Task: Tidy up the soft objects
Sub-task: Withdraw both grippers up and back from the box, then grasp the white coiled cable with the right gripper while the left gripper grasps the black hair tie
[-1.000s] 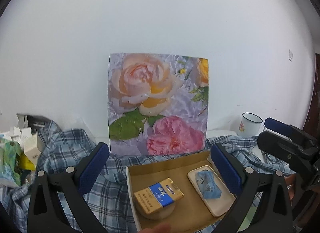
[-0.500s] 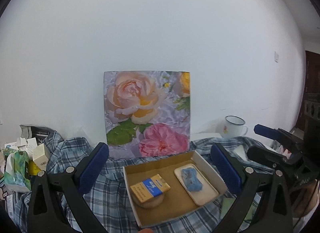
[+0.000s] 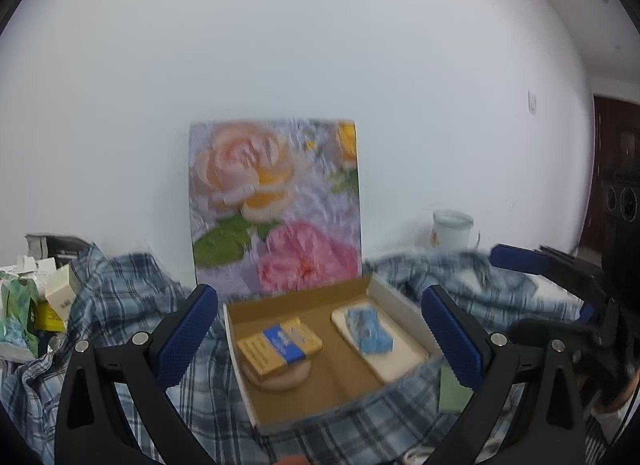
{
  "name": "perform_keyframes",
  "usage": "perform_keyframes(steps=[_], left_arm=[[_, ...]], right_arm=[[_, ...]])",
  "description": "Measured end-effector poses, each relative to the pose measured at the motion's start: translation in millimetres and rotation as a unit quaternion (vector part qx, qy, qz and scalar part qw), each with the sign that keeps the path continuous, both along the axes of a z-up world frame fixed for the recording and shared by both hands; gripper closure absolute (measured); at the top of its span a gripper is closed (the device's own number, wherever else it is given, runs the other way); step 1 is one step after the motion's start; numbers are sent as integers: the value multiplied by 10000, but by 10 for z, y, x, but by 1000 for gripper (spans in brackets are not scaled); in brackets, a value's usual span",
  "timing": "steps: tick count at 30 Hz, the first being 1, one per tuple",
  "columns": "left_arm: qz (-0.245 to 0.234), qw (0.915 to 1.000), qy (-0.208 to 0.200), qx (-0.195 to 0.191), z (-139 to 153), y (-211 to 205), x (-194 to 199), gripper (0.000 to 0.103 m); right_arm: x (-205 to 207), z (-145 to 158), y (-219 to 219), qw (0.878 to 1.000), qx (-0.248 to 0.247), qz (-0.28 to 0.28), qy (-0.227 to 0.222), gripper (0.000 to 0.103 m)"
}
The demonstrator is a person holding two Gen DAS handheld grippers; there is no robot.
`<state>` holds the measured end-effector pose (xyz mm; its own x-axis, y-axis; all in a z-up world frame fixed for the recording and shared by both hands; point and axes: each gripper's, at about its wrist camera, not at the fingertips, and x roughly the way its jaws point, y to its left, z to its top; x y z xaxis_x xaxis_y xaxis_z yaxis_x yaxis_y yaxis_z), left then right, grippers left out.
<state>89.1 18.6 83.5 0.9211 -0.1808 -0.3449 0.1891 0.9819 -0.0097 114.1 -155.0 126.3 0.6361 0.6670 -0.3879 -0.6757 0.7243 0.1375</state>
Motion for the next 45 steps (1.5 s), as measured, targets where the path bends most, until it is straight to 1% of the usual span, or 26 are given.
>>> perform_keyframes(steps=[1, 2, 4, 8, 10, 14, 17, 20, 25, 28, 30, 33, 37, 41, 43, 45], left_arm=[[52, 10000, -9, 26, -5, 9, -6, 0], [40, 10000, 4, -1, -11, 24, -14, 0], [-8, 9998, 92, -163, -16, 70, -33, 0], [-18, 9998, 161, -152, -2, 82, -68, 0], [-209, 9991, 342, -160, -20, 62, -82, 0], [-419, 9974, 577, -124, -116, 17, -150, 0], [-525, 9951, 837, -100, -234, 9, -204, 0], [-599, 9929, 1027, 8, -333, -9, -271, 0], [-782, 9836, 1617, 162, -578, -58, -351, 0], [-884, 9772, 1862, 505, -750, -134, -423, 0], [-872, 9746, 1975, 598, -835, -142, -430, 0], [-828, 9713, 2184, 447, -918, -97, -378, 0], [-813, 9666, 2428, 127, -964, -30, -281, 0], [-861, 9596, 2676, 105, -1044, -80, -211, 0], [-917, 9563, 2775, 32, -1078, -110, -182, 0], [-973, 9530, 2868, -90, -1112, -115, -148, 4]], right_arm=[[-3, -64, 38, 9998, 2, 199, 33, 0], [6, -107, 70, 9996, -48, 258, 73, 0], [31, -169, 100, 9995, -171, 212, 189, 0], [37, -154, 23, 9994, -187, 78, 267, 0], [38, -94, -30, 9995, -174, 25, 259, 0], [-40, -9, -134, 9995, -252, -45, 190, 0], [-93, -58, -214, 9991, -285, -59, 303, 0], [-150, -186, -258, 9977, -467, -51, 484, 0], [-192, -384, -310, 9952, -733, -33, 646, 0], [-154, -439, -373, 9945, -688, -73, 790, 0], [-131, -458, -413, 9944, -604, -91, 860, 0], [-107, -507, -424, 9936, -591, -103, 955, 0], [-101, -543, -382, 9927, -668, -76, 998, 0], [-101, -570, -361, 9921, -717, -46, 1032, 0], [-99, -578, -361, 9918, -715, -54, 1055, 0], [-94, -584, -362, 9916, -708, -59, 1079, 0]])
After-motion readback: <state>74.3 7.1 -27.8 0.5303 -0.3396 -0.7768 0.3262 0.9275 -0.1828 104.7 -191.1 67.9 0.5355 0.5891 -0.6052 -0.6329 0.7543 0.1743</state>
